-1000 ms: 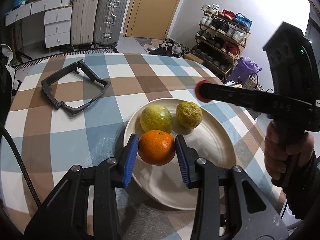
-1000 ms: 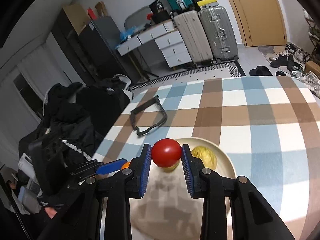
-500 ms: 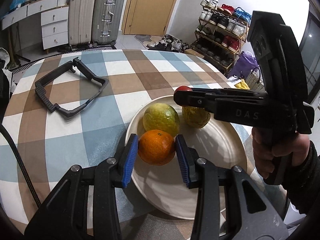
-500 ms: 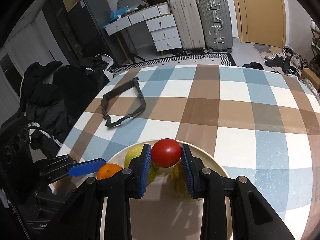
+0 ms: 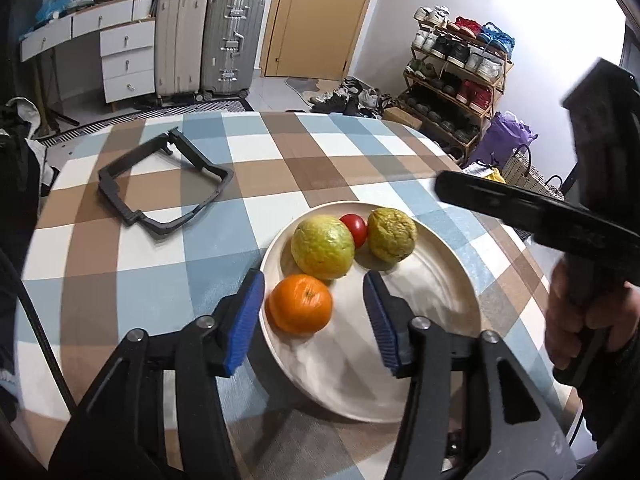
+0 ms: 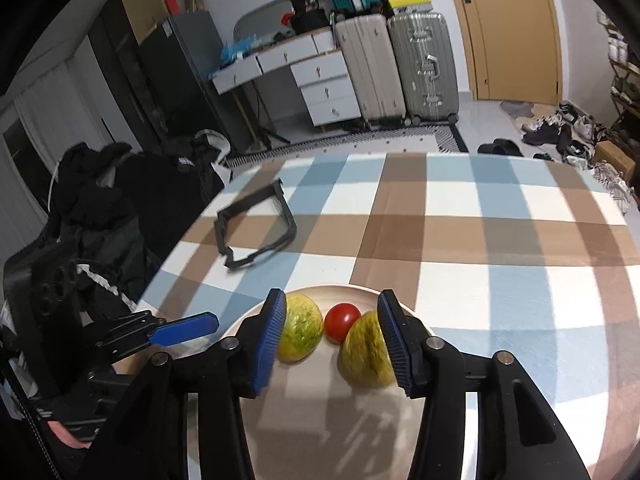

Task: Organize fruits
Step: 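Place the orange and tomato on the plate beside the pomelos and release, then move both grippers back toward the remaining fruits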

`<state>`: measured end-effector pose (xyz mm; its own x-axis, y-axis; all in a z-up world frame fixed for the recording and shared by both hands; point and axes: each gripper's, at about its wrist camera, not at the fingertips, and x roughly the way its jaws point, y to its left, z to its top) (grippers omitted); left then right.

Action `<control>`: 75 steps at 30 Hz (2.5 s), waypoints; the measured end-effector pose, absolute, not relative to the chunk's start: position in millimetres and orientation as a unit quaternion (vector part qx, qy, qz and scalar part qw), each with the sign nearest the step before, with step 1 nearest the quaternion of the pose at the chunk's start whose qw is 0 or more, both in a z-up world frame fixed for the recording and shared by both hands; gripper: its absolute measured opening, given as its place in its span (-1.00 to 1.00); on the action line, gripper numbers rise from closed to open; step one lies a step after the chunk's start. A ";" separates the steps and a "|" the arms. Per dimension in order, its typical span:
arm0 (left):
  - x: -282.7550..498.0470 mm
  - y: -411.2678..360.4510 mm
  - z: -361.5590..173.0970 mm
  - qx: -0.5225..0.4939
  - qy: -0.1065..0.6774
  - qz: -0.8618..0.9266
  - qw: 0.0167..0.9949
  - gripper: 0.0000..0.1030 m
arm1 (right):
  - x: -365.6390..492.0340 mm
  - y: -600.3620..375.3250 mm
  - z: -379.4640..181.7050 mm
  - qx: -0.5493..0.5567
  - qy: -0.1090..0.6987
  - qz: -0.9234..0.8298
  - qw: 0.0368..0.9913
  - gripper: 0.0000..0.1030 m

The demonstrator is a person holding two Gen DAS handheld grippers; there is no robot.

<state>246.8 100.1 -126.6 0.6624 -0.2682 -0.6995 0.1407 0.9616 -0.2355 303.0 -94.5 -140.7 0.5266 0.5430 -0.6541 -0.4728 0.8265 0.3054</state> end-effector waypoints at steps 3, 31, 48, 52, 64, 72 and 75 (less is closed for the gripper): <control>232.3 94.2 -113.8 -0.078 0.387 -0.109 0.912 0.03 | 280.1 -110.3 -126.0 0.056 0.369 0.286 0.883 0.08; 68.4 19.9 -56.5 -0.033 0.330 -0.075 0.940 0.93 | 63.5 -189.6 -81.1 0.054 0.235 0.252 0.937 0.99; 37.0 24.8 -112.6 -0.059 0.381 -0.051 0.921 0.98 | 27.1 -199.9 -143.6 0.066 0.293 0.247 0.921 1.00; 36.3 28.2 -123.9 -0.059 0.391 -0.048 0.917 0.98 | 26.9 -193.5 -165.1 0.069 0.325 0.259 0.907 1.00; 42.3 32.9 -137.6 -0.068 0.406 -0.053 0.910 0.97 | 41.2 -182.5 -193.4 0.107 0.367 0.283 0.880 0.99; 47.3 37.2 -146.0 -0.074 0.414 -0.055 0.906 0.97 | 65.5 -176.6 -199.7 0.137 0.397 0.290 0.860 0.67; 49.7 40.1 -149.1 -0.076 0.417 -0.054 0.904 0.97 | 70.6 -173.8 -203.8 0.143 0.406 0.292 0.854 0.47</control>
<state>49.7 40.1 -149.1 0.6467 -0.1607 -0.7456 0.0335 0.9826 -0.1827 70.6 -173.8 -203.8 0.4998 0.6155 -0.6094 -0.3837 0.7881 0.4813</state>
